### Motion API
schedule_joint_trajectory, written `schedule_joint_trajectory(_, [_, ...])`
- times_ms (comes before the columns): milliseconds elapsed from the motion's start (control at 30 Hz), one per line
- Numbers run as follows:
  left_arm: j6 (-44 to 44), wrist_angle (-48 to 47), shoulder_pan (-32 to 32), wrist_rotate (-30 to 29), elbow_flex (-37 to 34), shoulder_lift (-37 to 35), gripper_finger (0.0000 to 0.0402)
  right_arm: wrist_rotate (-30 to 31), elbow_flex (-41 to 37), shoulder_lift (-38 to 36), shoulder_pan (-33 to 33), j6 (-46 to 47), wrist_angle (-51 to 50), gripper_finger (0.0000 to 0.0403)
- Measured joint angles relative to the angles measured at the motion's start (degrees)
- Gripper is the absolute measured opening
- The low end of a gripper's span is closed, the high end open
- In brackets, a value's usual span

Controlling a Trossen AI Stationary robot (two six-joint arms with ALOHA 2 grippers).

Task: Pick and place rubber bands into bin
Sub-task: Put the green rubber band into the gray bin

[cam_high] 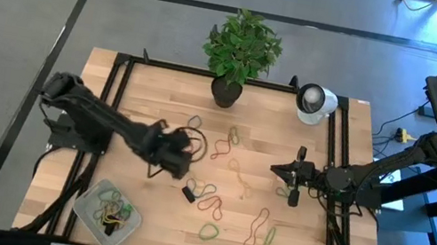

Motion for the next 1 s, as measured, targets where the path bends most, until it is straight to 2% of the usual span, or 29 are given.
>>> schedule_joint_trajectory(133, [14.4, 9.5, 3.2, 4.5, 0.0, 3.5, 0.0074, 0.0, 0.0, 0.0, 0.0, 0.1, 0.0, 0.0035])
schedule_joint_trajectory(367, [21.2, 12.7, 4.5, 2.7, -1.4, 6.5, 0.0028, 0.0, 0.0, 0.0, 0.0, 3.7, 0.1, 0.0035])
schedule_joint_trajectory(500, [25.6, 21.2, 4.5, 8.0, -8.1, 5.2, 0.0004, 0.0, 0.0, 0.0, 0.0, 5.3, 0.1, 0.0035])
schedule_joint_trajectory(667, [27.8, 35.6, 5.3, 16.7, -19.3, 2.2, 0.0002, 0.2, 1.7, 0.1, -0.1, 7.1, -2.6, 0.0024])
schedule_joint_trajectory(733, [27.9, 41.5, 5.7, 18.5, -23.3, -0.1, 0.0002, 0.1, 4.6, 0.7, -0.2, 8.5, -8.0, 0.0008])
schedule_joint_trajectory(833, [29.3, 47.7, 6.2, 17.3, -27.7, -3.4, 0.0003, 0.4, 11.5, 2.5, -0.5, 12.2, -22.2, 0.0007])
schedule_joint_trajectory(1000, [29.7, 50.9, 6.2, 12.5, -29.3, -7.7, 0.0003, 0.0, 26.8, 8.4, -2.3, 32.8, -54.7, 0.0003])
